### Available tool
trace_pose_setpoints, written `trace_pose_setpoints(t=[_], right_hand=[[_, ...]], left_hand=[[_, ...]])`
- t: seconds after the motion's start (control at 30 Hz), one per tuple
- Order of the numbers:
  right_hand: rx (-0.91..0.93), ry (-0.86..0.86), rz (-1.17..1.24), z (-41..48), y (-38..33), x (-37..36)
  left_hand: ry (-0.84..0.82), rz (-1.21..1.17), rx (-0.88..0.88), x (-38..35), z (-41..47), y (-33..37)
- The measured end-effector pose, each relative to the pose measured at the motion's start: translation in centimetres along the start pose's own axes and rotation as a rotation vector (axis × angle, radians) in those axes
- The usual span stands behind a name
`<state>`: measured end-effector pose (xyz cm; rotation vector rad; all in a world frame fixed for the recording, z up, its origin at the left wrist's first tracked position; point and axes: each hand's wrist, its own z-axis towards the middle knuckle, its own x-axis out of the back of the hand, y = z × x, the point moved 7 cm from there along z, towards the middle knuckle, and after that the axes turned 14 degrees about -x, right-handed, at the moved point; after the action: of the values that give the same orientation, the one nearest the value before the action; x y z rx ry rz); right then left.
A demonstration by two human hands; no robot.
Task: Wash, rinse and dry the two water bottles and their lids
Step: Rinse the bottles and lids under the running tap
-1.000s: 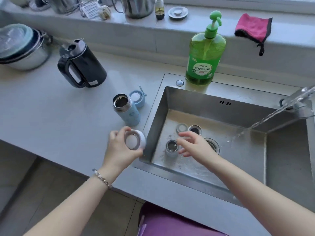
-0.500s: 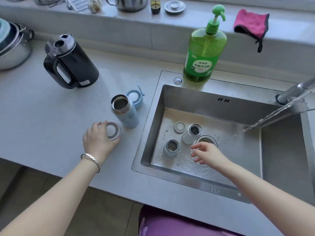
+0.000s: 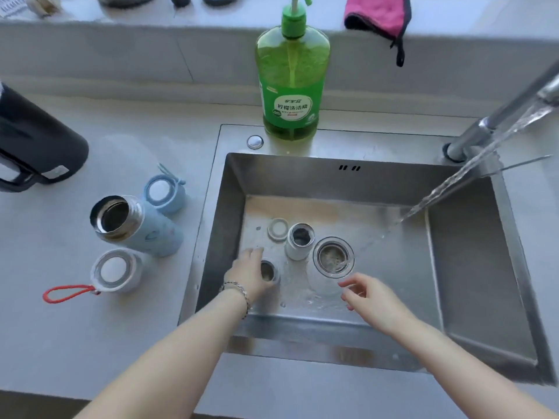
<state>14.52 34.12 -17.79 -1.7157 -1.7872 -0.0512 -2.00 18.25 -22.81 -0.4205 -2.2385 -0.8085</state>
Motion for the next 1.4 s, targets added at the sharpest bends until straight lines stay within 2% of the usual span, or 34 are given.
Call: trace_pose_setpoints(t=[0.07, 0.2, 0.33, 0.43, 0.53, 0.63, 0.73, 0.77, 0.83, 0.93, 1.03, 1.13, 1.23, 1.3, 1.4], right_hand=[[-0.001, 0.022, 0.012, 0.6, 1.4, 0.7], [-0.036, 0.032, 0.028, 1.4, 4.3, 1.7], [-0.043, 0.026, 0.008, 1.1, 5.8, 2.2], [0.000, 0.007, -0.068, 0.4, 5.7, 2.6], [0.097, 0.024, -0.116, 0.0, 4.4, 4.1], [-0.015, -0.010, 0.245, -0.3, 3.3, 7.3], [-0.161, -0.271, 0.778, -0.5, 2.1, 9.0], [-0.169, -0.335, 0.900, -0.5, 1.6, 9.5], [-0.186, -0.349, 1.036, 0.0, 1.1, 11.0], [-0.234, -0.297, 1.084, 0.8, 1.3, 12.4], [-0.230, -0.235, 1.149, 1.5, 1.9, 13.7], [-0.115, -0.124, 1.152, 1.7, 2.1, 15.5], [0.075, -0.003, 1.101, 1.2, 2.2, 16.9], [0.157, 0.101, 1.055, 0.7, 2.5, 17.3], [0.136, 0.104, 1.121, 0.3, 2.6, 16.8]], left_hand=[[-0.089, 0.010, 0.046, -1.7, 1.8, -1.2], [0.023, -0.155, 0.077, -2.9, 2.6, -1.7], [0.000, -0.206, 0.088, -3.0, 0.8, -1.0], [0.037, -0.499, 0.104, -2.3, -1.4, 1.8], [0.028, -0.855, 0.047, -0.4, -2.8, 7.3], [0.041, -1.071, -0.037, 2.2, -2.6, 12.4], [0.067, -1.149, -0.107, 4.1, -1.6, 16.4], [0.068, -1.151, -0.124, 4.5, -1.2, 17.4], [0.047, -1.133, -0.154, 4.9, -0.3, 19.1], [0.017, -1.114, -0.184, 5.3, 1.0, 21.2], [0.029, -0.998, -0.255, 5.8, 2.0, 23.2], [0.050, -0.834, -0.309, 6.1, 2.4, 25.5], [0.166, -0.711, -0.258, 7.0, 2.6, 26.4], [0.231, -0.562, -0.303, 7.5, 2.5, 26.8], [0.287, -0.371, -0.417, 7.4, 1.8, 27.2]])
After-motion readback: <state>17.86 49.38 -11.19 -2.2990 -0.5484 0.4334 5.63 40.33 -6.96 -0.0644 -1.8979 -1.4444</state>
